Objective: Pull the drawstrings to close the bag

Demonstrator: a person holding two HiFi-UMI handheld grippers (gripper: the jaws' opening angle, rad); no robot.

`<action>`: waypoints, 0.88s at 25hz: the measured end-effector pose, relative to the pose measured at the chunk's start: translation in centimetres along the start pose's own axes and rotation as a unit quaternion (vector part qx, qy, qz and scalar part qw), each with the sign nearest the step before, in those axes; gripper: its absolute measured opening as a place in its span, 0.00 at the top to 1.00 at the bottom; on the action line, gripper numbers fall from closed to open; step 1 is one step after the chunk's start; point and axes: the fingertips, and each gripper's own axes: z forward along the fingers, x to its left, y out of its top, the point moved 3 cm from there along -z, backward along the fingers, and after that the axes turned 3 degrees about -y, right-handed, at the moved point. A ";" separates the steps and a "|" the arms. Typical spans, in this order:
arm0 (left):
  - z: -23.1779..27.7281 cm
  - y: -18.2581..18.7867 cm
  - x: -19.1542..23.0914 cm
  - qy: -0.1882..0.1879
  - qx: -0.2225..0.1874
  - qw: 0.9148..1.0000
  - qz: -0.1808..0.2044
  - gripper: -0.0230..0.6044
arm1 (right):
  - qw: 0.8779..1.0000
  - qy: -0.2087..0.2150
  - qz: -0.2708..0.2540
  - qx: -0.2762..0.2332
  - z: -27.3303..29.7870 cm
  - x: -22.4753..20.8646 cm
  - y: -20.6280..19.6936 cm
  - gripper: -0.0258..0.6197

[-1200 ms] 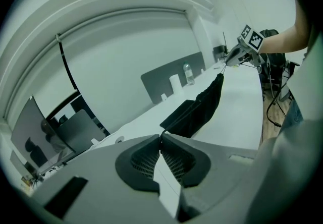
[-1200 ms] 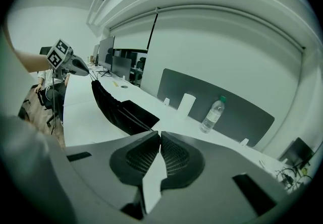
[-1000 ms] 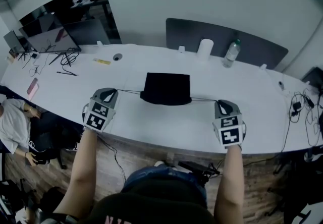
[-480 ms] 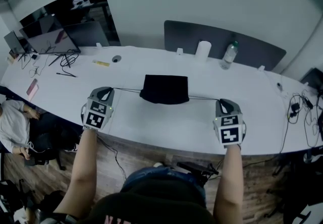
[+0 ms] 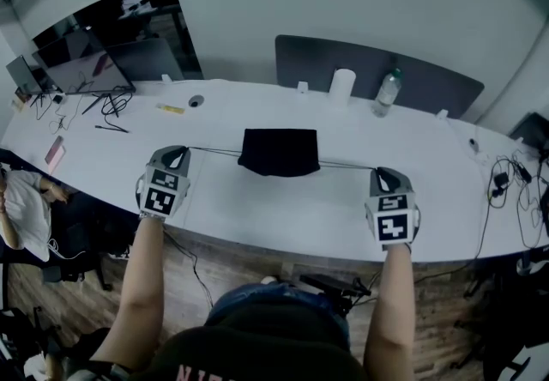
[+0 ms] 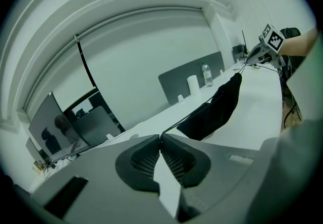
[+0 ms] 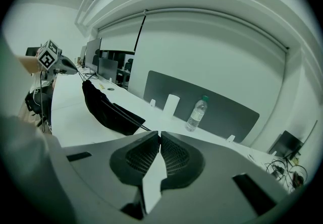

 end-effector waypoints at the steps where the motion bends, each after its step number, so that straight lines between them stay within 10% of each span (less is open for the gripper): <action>1: 0.0 0.0 0.0 0.001 0.001 1.000 -0.001 0.94 | 1.000 -0.001 0.000 0.000 0.0 -0.1 0.0 0.95; 22: 0.5 -0.6 1.5 0.018 0.017 1.000 -0.018 0.94 | 1.000 -0.013 0.002 0.006 0.4 -2.2 -0.4 0.95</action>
